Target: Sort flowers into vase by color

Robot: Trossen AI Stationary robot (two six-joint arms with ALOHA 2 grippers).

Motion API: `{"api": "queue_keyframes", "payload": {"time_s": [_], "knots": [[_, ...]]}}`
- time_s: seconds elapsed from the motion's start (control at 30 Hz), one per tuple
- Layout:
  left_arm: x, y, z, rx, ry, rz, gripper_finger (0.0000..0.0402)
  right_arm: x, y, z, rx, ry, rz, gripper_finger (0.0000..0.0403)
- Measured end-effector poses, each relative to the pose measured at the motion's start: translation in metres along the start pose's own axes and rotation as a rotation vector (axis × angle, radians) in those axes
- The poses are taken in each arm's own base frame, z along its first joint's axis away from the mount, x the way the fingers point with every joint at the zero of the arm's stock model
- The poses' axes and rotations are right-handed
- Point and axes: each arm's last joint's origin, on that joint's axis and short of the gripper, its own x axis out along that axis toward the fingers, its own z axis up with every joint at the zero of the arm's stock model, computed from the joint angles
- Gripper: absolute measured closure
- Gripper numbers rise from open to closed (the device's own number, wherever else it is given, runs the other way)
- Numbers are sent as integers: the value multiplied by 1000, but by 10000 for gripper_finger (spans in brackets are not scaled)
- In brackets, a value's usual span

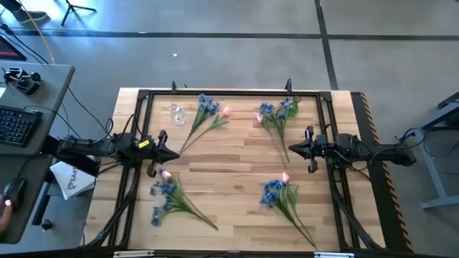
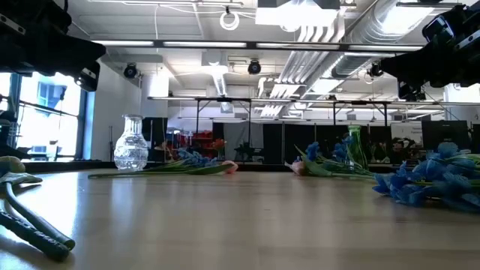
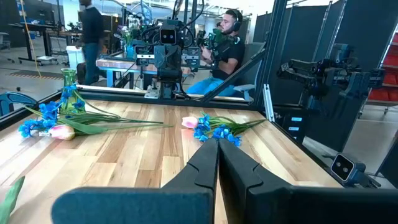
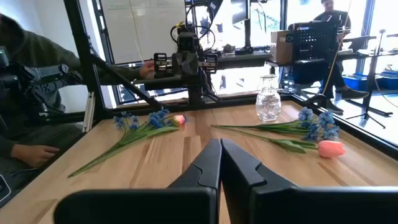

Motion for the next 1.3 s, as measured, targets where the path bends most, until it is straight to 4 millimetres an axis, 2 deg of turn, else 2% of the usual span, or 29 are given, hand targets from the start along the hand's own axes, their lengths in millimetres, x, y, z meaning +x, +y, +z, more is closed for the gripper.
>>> {"api": "queue_keyframes", "payload": {"time_s": [1.2, 1.3], "knots": [[0, 0, 0, 0, 0, 0, 402, 0, 0, 0, 0, 0, 0, 398], [0, 0, 0, 81, 0, 8, 402, 0, 0, 0, 0, 0, 0, 398]]}}
